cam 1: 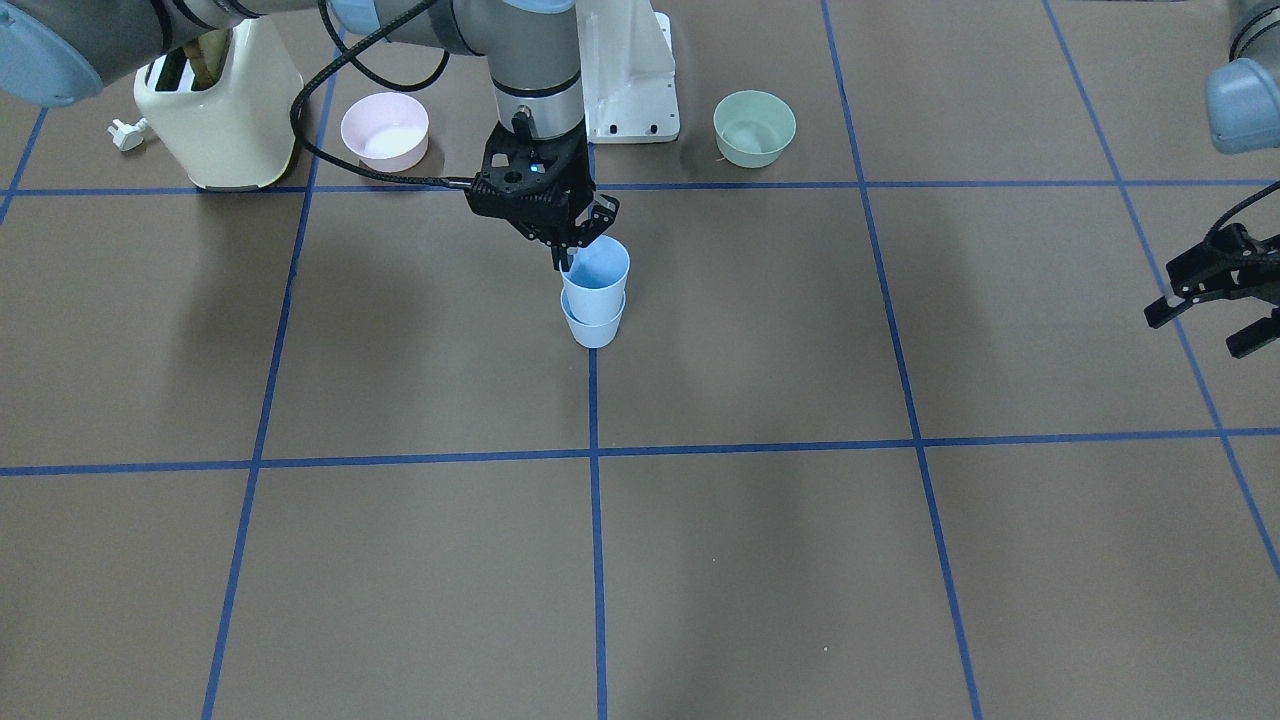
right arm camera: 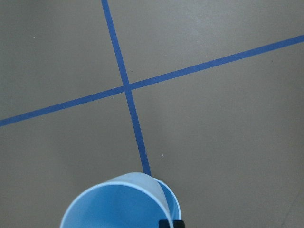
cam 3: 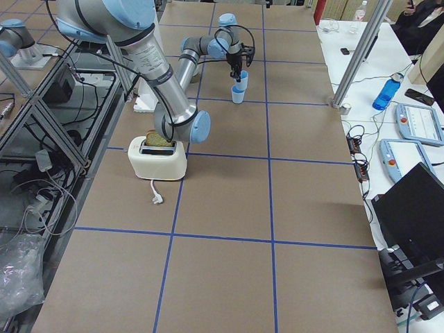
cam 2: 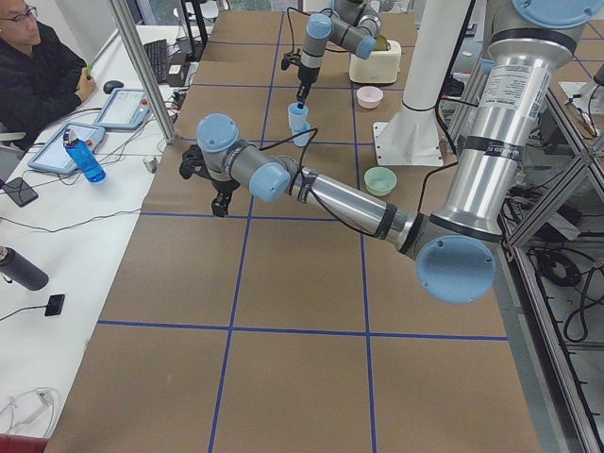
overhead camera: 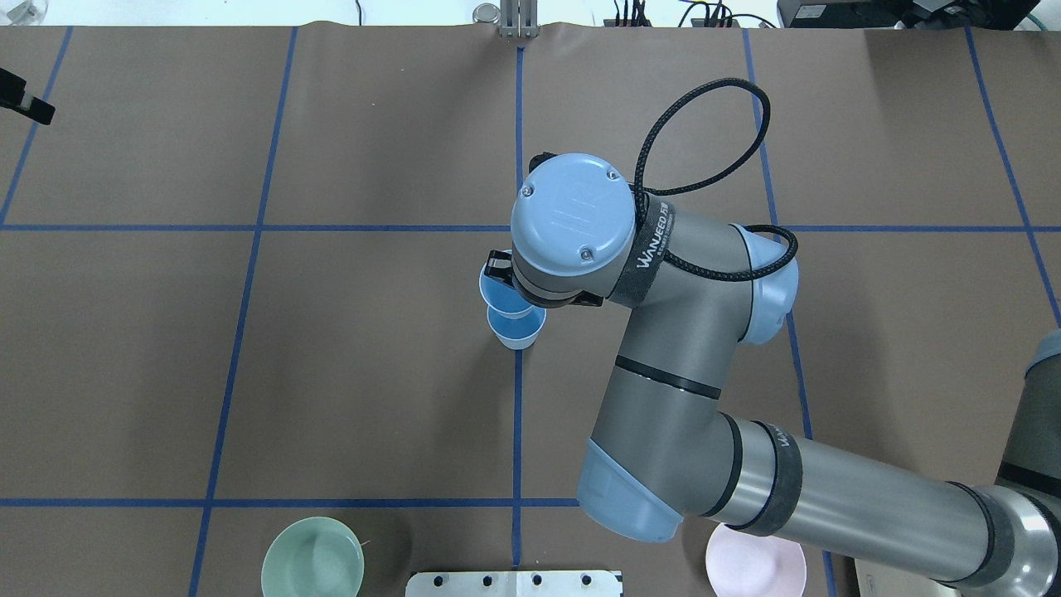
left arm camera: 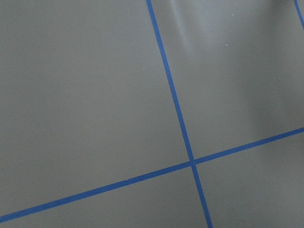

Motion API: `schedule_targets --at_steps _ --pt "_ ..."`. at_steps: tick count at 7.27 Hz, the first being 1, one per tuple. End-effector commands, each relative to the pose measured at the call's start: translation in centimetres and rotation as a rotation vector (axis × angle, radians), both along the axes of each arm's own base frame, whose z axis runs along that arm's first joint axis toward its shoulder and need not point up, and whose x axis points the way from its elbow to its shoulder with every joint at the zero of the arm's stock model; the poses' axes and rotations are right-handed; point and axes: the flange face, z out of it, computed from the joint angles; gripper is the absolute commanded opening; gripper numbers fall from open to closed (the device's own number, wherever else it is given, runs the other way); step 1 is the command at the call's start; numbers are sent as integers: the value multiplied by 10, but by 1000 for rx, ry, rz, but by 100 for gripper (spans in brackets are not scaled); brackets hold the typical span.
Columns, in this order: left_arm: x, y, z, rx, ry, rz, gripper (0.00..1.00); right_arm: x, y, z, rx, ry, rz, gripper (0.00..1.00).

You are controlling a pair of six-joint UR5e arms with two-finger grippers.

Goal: Stack blue cups with both arms
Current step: 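Lower the cup into the center cup and open the right gripper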

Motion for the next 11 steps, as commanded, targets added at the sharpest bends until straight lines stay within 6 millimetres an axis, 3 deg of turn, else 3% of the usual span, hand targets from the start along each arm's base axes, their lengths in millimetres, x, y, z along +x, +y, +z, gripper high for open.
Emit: schedule_targets --at_steps 1,7,8,9,10,11 --pt "1 0 0 1 0 2 98 -2 -1 1 -1 0 1 0" --pt "1 0 0 1 1 2 98 0 0 4 14 7 -10 0" --pt "1 0 0 1 1 2 98 0 -1 4 46 17 -39 4" --pt "1 0 0 0 0 1 98 0 0 5 63 23 -60 14" --pt "1 0 1 -2 -1 3 98 0 0 4 67 22 -64 30" --pt "1 0 1 -3 -1 3 98 0 0 4 67 13 -64 66"
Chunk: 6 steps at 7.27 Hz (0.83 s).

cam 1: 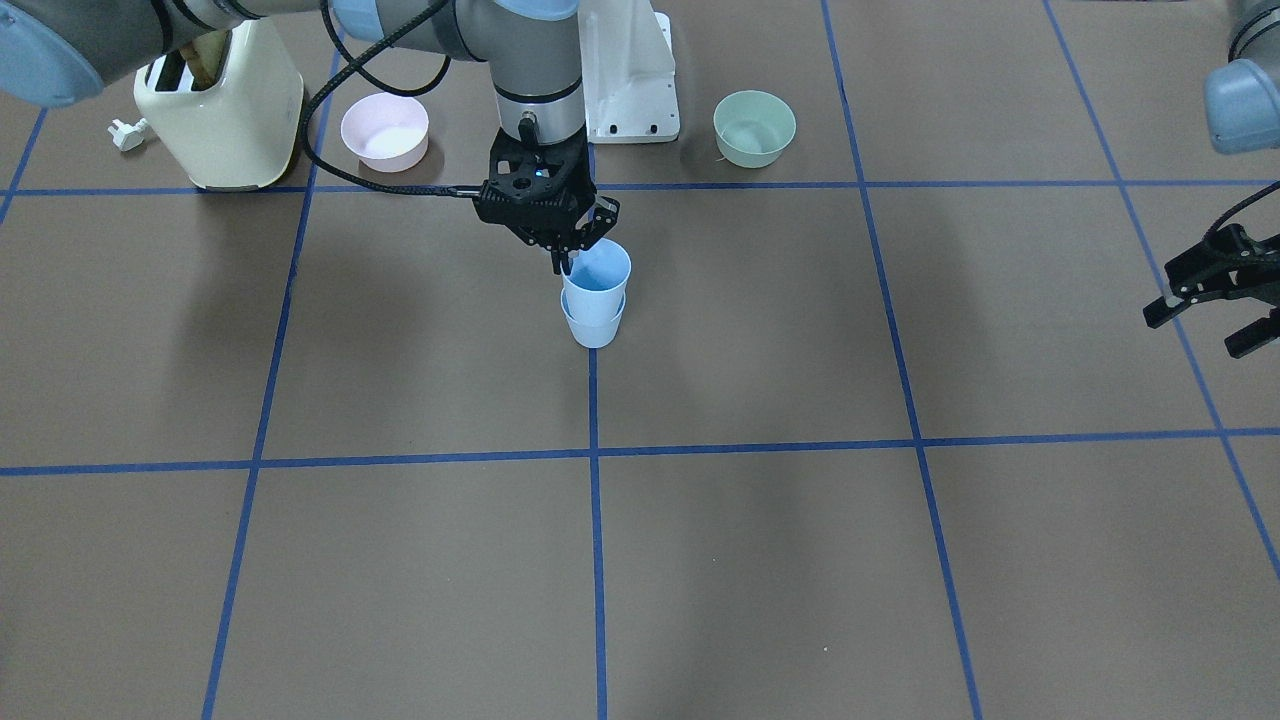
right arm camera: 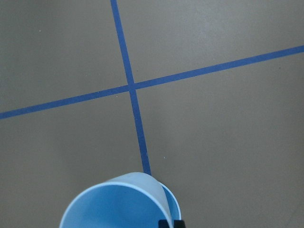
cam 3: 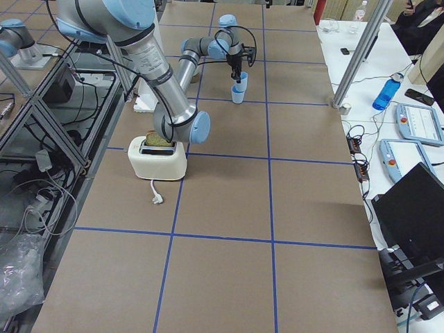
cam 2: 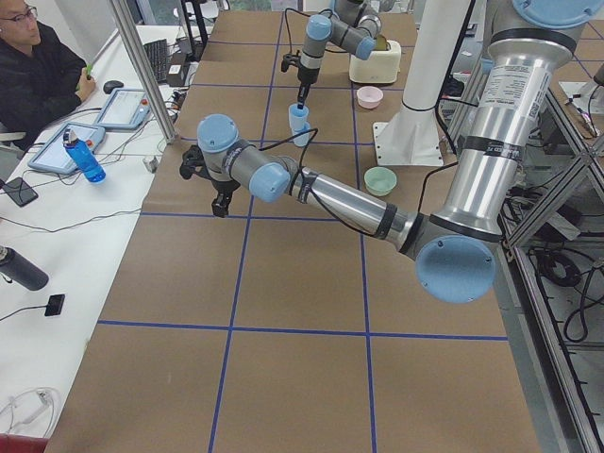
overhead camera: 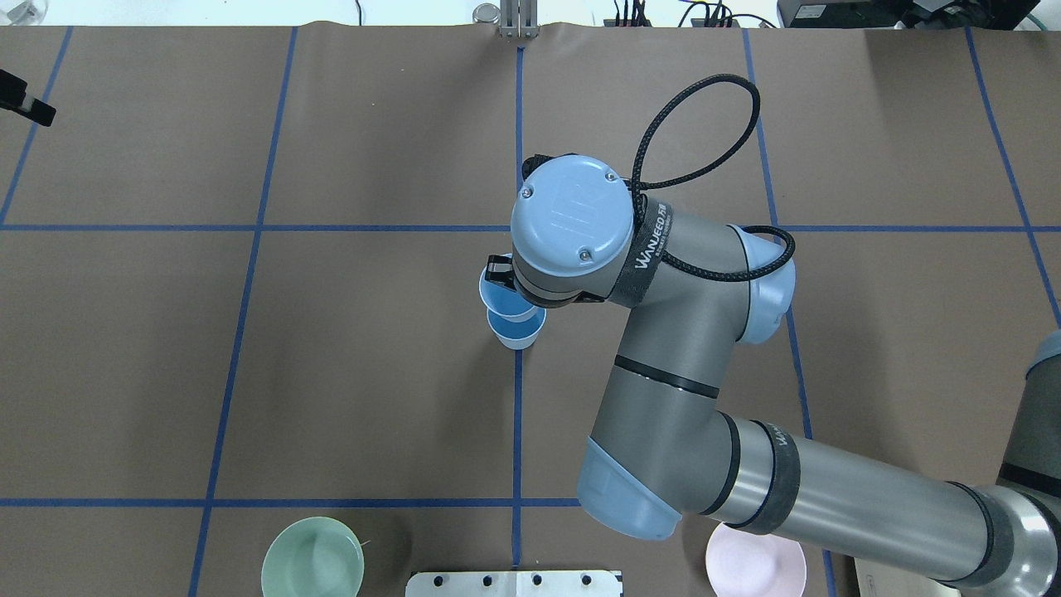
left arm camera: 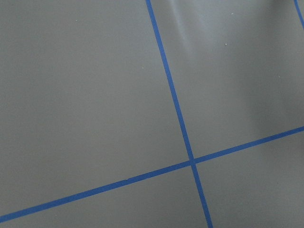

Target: Stack blue cups with both arms

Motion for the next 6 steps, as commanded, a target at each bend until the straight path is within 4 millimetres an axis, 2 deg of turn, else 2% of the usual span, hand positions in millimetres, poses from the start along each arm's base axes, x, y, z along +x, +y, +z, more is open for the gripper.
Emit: schedule_targets --at_steps 1,4,5,6 --pt "0 0 1 -3 -1 0 98 0 0 0 -1 -17 3 100" --pt "1 0 2 -3 -1 2 98 5 -1 -3 10 -24 2 100" --pt "0 -1 2 -2 -1 1 98 26 -22 6 8 -16 23 100" --pt "0 -1 2 -2 -1 1 98 75 -58 19 46 -14 -45 100"
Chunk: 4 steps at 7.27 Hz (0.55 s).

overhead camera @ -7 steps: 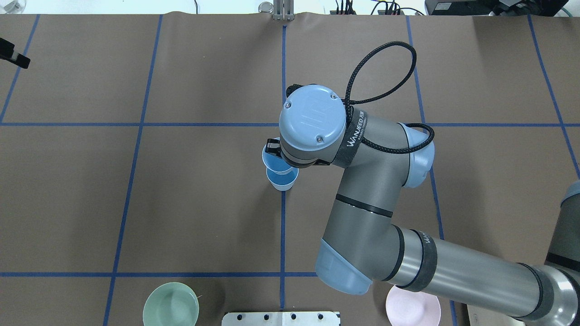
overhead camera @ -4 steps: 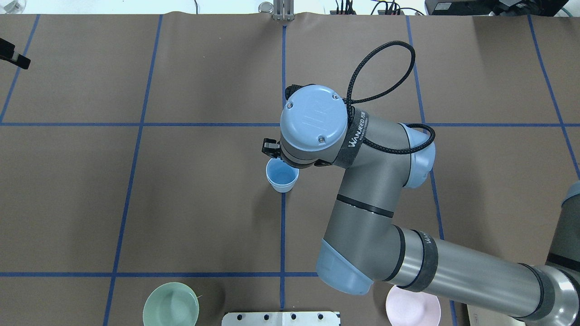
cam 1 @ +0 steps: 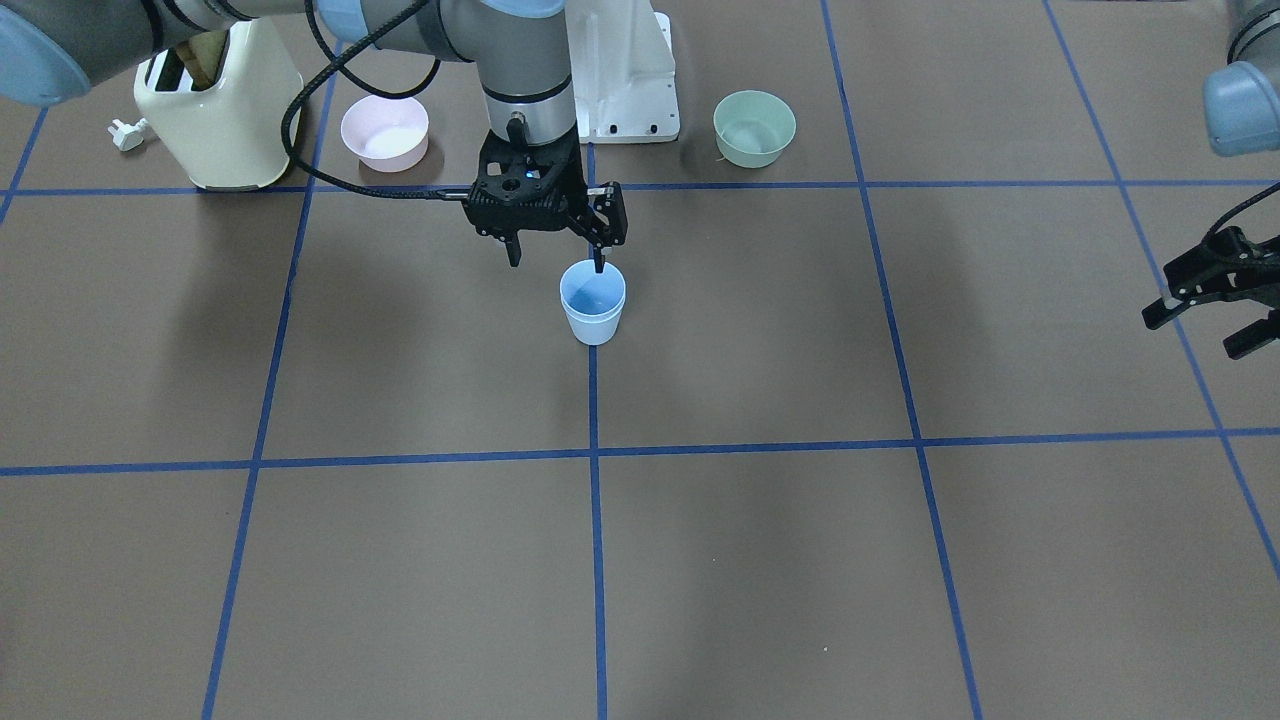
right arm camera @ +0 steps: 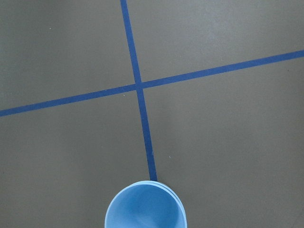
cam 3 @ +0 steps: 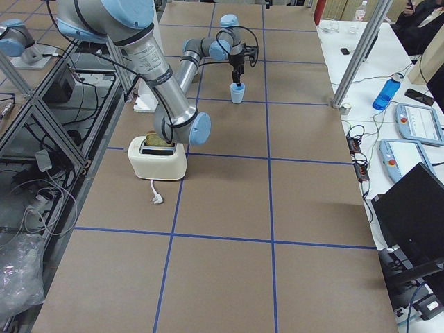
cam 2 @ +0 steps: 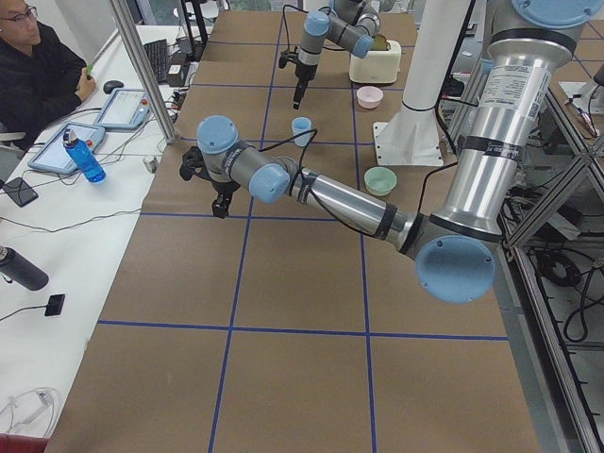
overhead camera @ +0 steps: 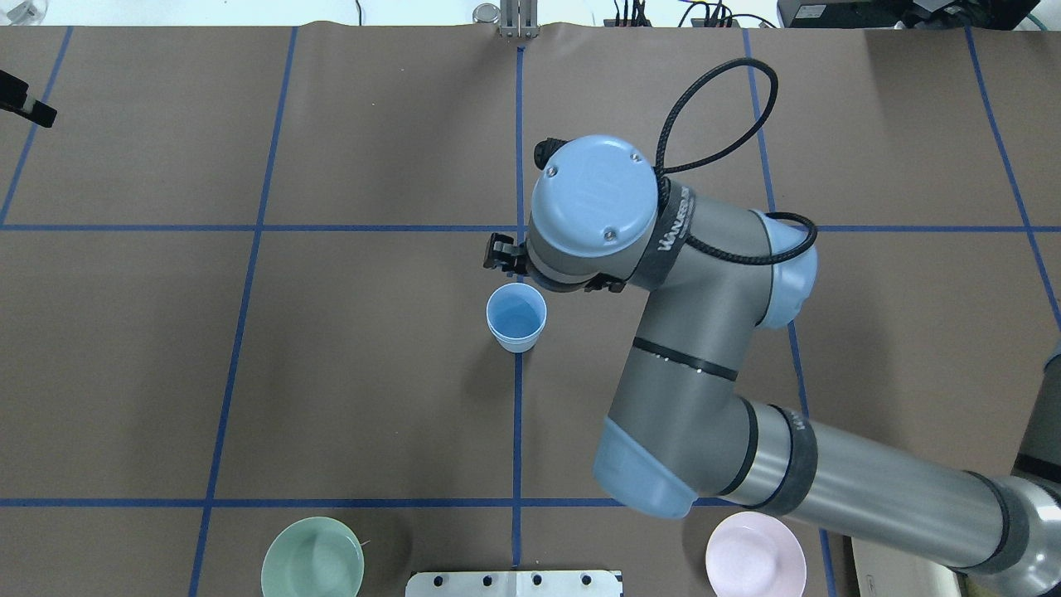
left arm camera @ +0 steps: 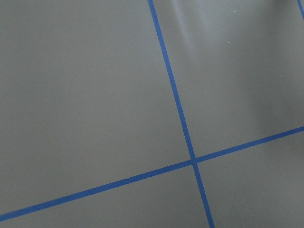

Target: Stack blue cups with both arms

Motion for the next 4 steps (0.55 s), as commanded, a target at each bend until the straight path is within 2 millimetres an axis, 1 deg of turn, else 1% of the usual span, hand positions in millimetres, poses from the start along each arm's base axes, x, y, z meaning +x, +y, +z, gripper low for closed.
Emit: schedule_targets --at_steps 1,2,3,4 --pt "-1 0 -1 4 1 -2 98 110 -72 42 36 7 -72 100" --pt "-2 1 -3 7 1 -4 98 168 -101 72 89 21 -127 100" --pt "-2 0 -2 10 0 -1 98 219 -122 110 120 45 -163 100" --pt "-3 -1 3 38 -13 21 98 265 -137 147 163 70 -174 100"
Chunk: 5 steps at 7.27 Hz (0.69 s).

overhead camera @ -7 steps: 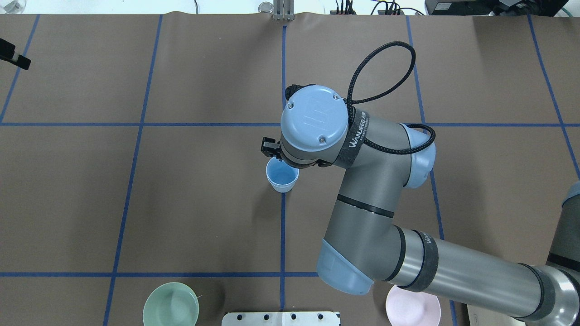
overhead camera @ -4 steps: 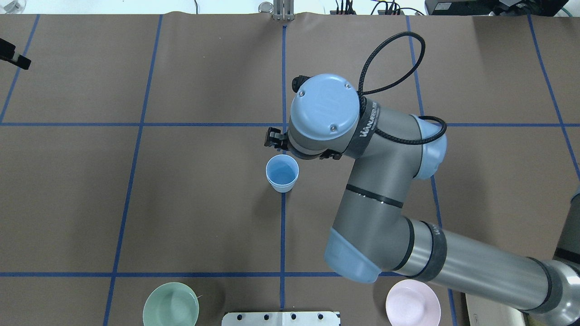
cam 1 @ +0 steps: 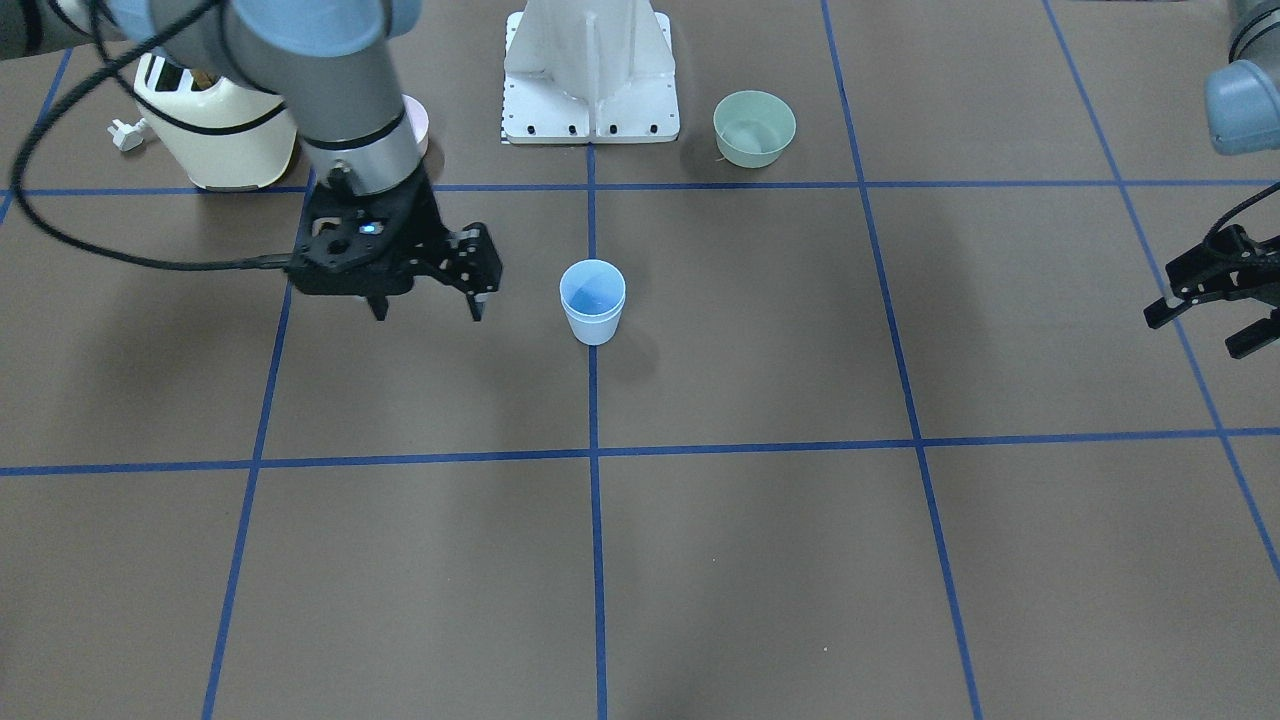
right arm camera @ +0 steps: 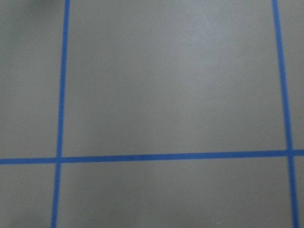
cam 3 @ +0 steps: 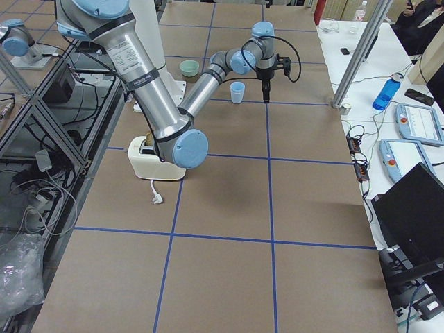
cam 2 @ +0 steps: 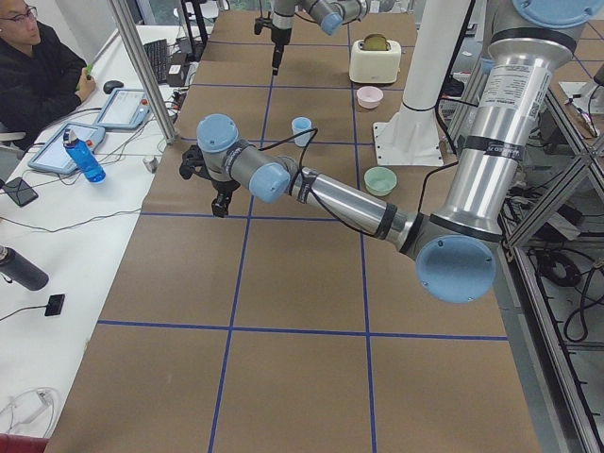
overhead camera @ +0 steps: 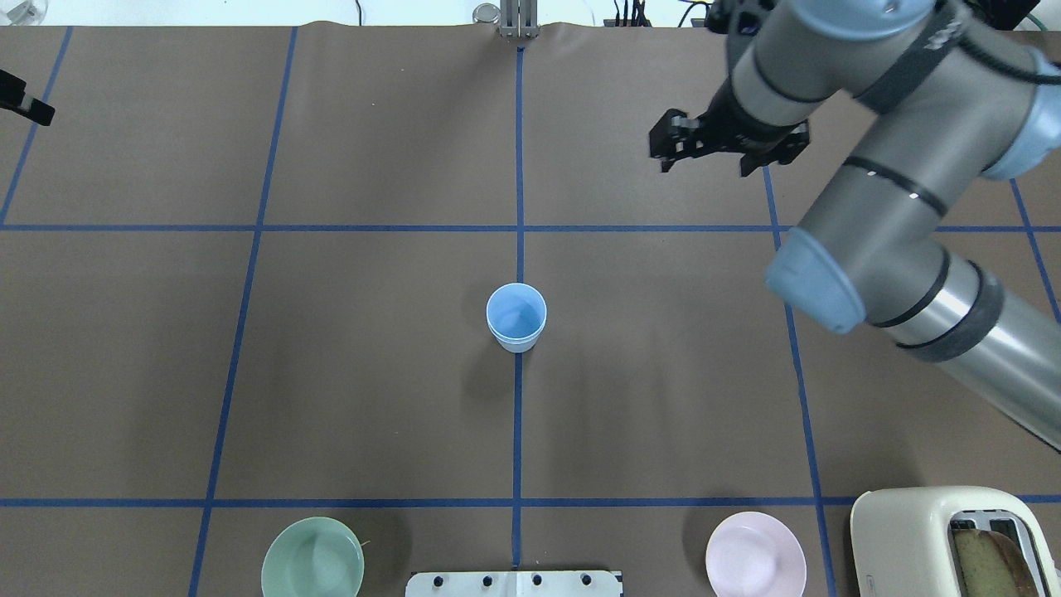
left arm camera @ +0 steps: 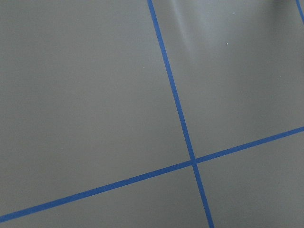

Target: Stack blue cups with both arms

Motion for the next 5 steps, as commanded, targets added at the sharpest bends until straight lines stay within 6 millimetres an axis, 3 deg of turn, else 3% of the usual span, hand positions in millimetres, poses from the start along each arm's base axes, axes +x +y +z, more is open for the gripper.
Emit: schedule_targets --at_steps 1,3,5 --pt "-15 -6 12 35 -23 10 98 114 -28 80 60 32 -42 100" --pt "-54 -16 42 70 -47 4 98 220 -38 133 56 -4 -49 100" --pt "-91 -11 74 103 -61 6 98 289 -41 185 61 -8 -61 100"
